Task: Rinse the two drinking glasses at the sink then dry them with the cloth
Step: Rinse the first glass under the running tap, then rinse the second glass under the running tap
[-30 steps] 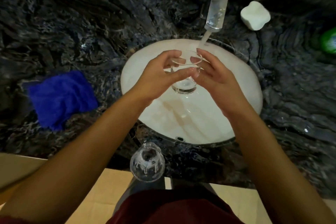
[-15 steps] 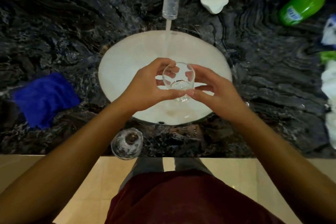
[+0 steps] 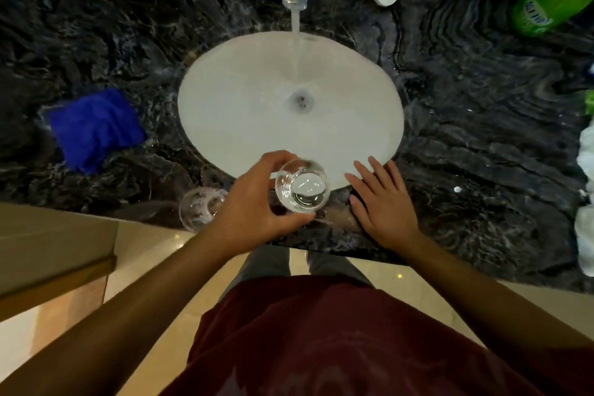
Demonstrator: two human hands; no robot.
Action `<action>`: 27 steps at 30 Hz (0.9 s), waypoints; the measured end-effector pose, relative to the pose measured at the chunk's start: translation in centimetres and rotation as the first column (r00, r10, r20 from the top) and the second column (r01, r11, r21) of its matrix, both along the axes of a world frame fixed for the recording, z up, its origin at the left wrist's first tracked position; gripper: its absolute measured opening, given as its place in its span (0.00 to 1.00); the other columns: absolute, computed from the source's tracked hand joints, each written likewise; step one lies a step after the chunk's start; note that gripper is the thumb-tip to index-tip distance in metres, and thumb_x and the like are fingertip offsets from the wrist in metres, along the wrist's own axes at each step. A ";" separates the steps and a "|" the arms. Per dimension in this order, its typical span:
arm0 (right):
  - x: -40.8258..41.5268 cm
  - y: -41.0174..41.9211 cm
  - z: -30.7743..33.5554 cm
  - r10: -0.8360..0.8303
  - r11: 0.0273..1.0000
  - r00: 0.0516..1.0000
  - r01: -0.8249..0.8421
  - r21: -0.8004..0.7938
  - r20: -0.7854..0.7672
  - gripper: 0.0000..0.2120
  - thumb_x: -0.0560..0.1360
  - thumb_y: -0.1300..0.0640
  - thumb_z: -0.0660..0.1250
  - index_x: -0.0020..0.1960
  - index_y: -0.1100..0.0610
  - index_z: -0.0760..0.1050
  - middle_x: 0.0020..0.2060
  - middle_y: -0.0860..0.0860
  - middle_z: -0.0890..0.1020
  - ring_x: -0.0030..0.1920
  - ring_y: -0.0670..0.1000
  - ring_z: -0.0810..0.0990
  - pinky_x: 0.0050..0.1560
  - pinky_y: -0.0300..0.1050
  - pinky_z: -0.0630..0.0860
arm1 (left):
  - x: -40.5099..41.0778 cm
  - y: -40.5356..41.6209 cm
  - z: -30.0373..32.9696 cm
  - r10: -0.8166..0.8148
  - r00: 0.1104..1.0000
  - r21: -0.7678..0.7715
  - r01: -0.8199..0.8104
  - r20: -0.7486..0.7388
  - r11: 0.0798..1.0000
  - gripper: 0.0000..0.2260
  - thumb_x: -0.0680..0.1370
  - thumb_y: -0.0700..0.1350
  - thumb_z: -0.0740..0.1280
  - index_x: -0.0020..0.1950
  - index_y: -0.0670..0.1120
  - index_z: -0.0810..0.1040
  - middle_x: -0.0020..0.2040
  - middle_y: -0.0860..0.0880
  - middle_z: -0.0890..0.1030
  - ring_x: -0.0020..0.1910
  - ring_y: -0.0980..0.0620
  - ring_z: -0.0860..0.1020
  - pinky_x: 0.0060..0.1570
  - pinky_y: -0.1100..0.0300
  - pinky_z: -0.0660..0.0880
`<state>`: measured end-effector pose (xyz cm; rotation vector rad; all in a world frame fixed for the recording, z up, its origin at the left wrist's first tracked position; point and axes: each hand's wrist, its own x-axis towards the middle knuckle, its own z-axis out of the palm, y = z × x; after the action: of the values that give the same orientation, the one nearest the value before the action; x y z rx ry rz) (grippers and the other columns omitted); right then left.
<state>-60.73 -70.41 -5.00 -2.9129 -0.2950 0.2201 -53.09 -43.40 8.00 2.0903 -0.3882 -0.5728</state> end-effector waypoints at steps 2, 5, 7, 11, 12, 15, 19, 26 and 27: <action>-0.1 -0.1 -0.1 0.004 1.000 1.000 -0.004 -0.028 0.012 0.23 0.85 0.47 0.56 0.75 0.55 0.72 0.77 0.56 0.70 0.80 0.60 0.62 0.79 0.66 0.55 | -2.1 -0.1 -0.7 -0.005 1.000 0.020 0.005 0.019 1.000 0.36 0.68 0.55 0.81 0.72 0.47 0.70 0.66 0.55 0.77 0.64 0.58 0.78 0.63 0.57 0.77; -0.1 0.0 -0.3 -0.002 0.999 0.999 0.003 -0.034 0.034 0.22 0.84 0.47 0.58 0.74 0.55 0.73 0.76 0.56 0.72 0.79 0.61 0.63 0.79 0.65 0.54 | -4.6 0.2 -2.1 -0.029 0.999 0.042 0.027 0.036 0.999 0.35 0.69 0.54 0.80 0.72 0.47 0.71 0.66 0.53 0.78 0.64 0.56 0.78 0.62 0.54 0.77; 0.0 0.0 -0.3 -0.008 1.000 0.999 0.009 -0.023 0.045 0.22 0.84 0.48 0.58 0.73 0.56 0.74 0.75 0.56 0.73 0.79 0.61 0.64 0.79 0.65 0.54 | -5.9 0.8 -3.0 -0.028 1.000 0.049 0.028 0.007 0.998 0.35 0.69 0.54 0.80 0.72 0.48 0.71 0.67 0.53 0.77 0.64 0.55 0.78 0.60 0.51 0.79; 0.0 0.0 -0.5 -0.013 1.000 0.997 0.014 -0.010 0.072 0.21 0.84 0.49 0.59 0.72 0.56 0.75 0.72 0.56 0.75 0.77 0.61 0.66 0.79 0.64 0.55 | -7.5 1.7 -4.5 0.001 1.000 0.081 0.001 -0.027 0.997 0.37 0.69 0.57 0.79 0.74 0.50 0.70 0.69 0.54 0.76 0.67 0.56 0.77 0.62 0.51 0.78; 0.0 0.1 -0.6 -0.013 1.000 0.997 0.015 -0.014 0.077 0.21 0.84 0.49 0.59 0.72 0.57 0.75 0.72 0.57 0.76 0.77 0.61 0.67 0.79 0.64 0.54 | -7.6 1.8 -4.8 0.005 1.000 0.087 -0.002 -0.028 0.996 0.37 0.69 0.56 0.80 0.74 0.50 0.70 0.70 0.54 0.76 0.67 0.56 0.76 0.62 0.51 0.78; 0.0 0.0 -0.7 -0.014 1.000 0.995 0.015 -0.011 0.097 0.20 0.84 0.49 0.59 0.71 0.57 0.76 0.71 0.57 0.77 0.76 0.61 0.68 0.79 0.64 0.55 | -7.7 1.9 -5.3 0.005 1.000 0.093 -0.004 -0.011 0.996 0.37 0.69 0.54 0.81 0.74 0.50 0.70 0.70 0.54 0.75 0.68 0.57 0.76 0.63 0.53 0.77; 0.0 -0.1 -0.9 -0.012 1.000 0.993 0.012 -0.002 0.116 0.20 0.83 0.50 0.60 0.70 0.58 0.76 0.69 0.57 0.78 0.76 0.62 0.69 0.78 0.65 0.56 | -7.7 1.8 -5.5 -0.043 0.998 0.109 0.038 0.046 0.993 0.37 0.70 0.54 0.80 0.75 0.48 0.69 0.71 0.50 0.75 0.68 0.53 0.76 0.63 0.51 0.78; 0.1 0.0 -0.7 -0.013 1.000 0.993 0.012 0.012 0.119 0.18 0.83 0.50 0.60 0.68 0.58 0.77 0.66 0.57 0.79 0.74 0.62 0.70 0.78 0.65 0.56 | -8.0 2.2 -5.5 -0.046 0.995 0.141 0.033 0.090 0.989 0.38 0.71 0.56 0.79 0.76 0.48 0.67 0.72 0.49 0.74 0.69 0.53 0.75 0.65 0.52 0.77; 0.1 0.1 -0.7 -0.013 1.000 0.993 0.012 0.008 0.116 0.18 0.83 0.50 0.59 0.68 0.58 0.77 0.66 0.57 0.79 0.73 0.62 0.71 0.78 0.64 0.56 | -7.9 2.3 -5.3 -0.060 0.992 0.149 0.044 0.110 0.988 0.38 0.71 0.57 0.78 0.76 0.48 0.66 0.72 0.48 0.74 0.69 0.52 0.74 0.66 0.51 0.77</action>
<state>-60.61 -70.36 -5.72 -2.9251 -0.2946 0.0471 -61.04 -41.14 2.69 2.2665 -0.4804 -0.5268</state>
